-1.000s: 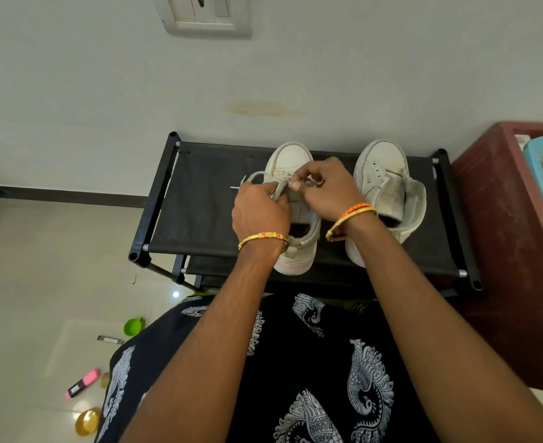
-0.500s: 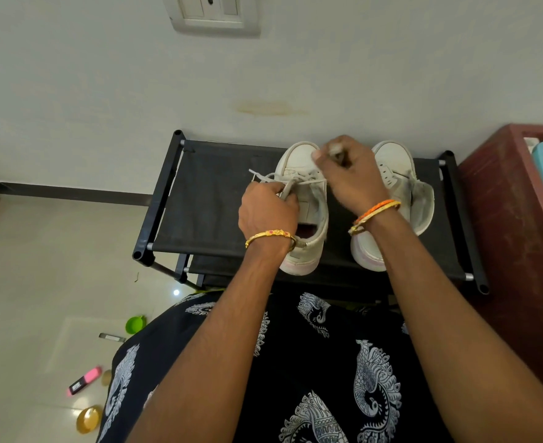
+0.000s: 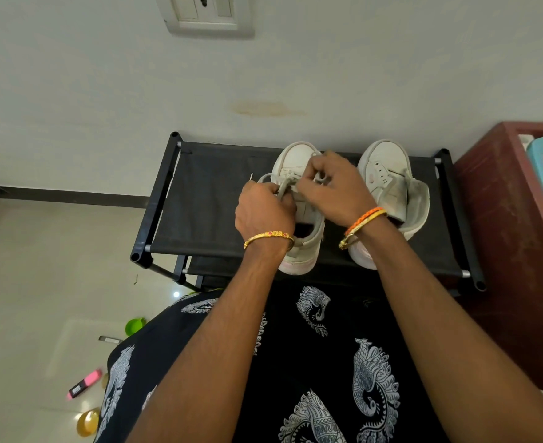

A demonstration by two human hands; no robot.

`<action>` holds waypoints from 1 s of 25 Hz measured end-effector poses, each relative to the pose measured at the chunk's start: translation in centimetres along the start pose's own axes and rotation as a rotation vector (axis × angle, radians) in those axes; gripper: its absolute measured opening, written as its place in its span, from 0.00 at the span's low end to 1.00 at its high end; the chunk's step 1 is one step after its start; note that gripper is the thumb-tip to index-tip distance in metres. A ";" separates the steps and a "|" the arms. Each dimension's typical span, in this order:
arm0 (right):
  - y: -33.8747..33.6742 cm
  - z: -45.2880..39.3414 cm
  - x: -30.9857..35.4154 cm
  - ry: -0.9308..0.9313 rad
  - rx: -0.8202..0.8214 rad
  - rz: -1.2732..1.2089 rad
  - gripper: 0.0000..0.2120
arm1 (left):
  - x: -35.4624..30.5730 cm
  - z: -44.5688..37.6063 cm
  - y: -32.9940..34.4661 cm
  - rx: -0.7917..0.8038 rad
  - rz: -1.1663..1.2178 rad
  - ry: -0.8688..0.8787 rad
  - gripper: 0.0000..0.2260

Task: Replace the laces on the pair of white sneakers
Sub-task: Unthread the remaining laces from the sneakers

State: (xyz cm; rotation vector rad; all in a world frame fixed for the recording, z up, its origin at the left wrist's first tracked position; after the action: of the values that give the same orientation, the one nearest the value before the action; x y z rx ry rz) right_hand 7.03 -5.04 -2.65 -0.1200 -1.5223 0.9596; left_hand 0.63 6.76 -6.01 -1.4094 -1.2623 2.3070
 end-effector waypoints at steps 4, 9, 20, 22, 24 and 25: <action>-1.3 -0.5 -1.8 0.074 -0.074 -0.669 0.10 | -0.1 0.0 0.0 -0.004 0.015 0.003 0.10; -0.5 -1.1 -3.0 0.123 -0.109 -0.907 0.11 | -0.1 -0.2 0.1 -0.010 0.002 0.009 0.10; -5.3 0.4 -6.7 0.204 -0.560 -0.653 0.09 | -1.1 -0.3 -0.1 -0.013 -0.010 0.086 0.17; -6.5 0.5 -5.7 0.134 -0.551 -0.378 0.17 | -2.1 -0.6 0.2 -0.009 -0.062 0.166 0.20; -6.7 0.5 -4.1 0.028 -0.508 -0.153 0.21 | -3.2 -0.8 0.9 0.015 -0.155 0.256 0.20; -6.5 0.7 -3.3 -0.016 -0.498 -0.067 0.21 | -3.7 -0.9 1.4 0.038 -0.204 0.297 0.19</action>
State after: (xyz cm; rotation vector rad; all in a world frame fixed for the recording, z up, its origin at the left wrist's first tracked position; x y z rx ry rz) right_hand 10.10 -11.53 -1.14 -0.4139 -1.7436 0.5128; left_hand 3.73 4.46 -4.82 -1.4681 -1.2020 1.8980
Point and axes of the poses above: each hand's wrist, its own z-axis away from the middle knuckle, its own y-axis out of the palm, x = y × z, the point moved 10 cm from there along -z, towards the middle knuckle, and after that the axes turned 8 degrees about x, right-handed, at the moved point
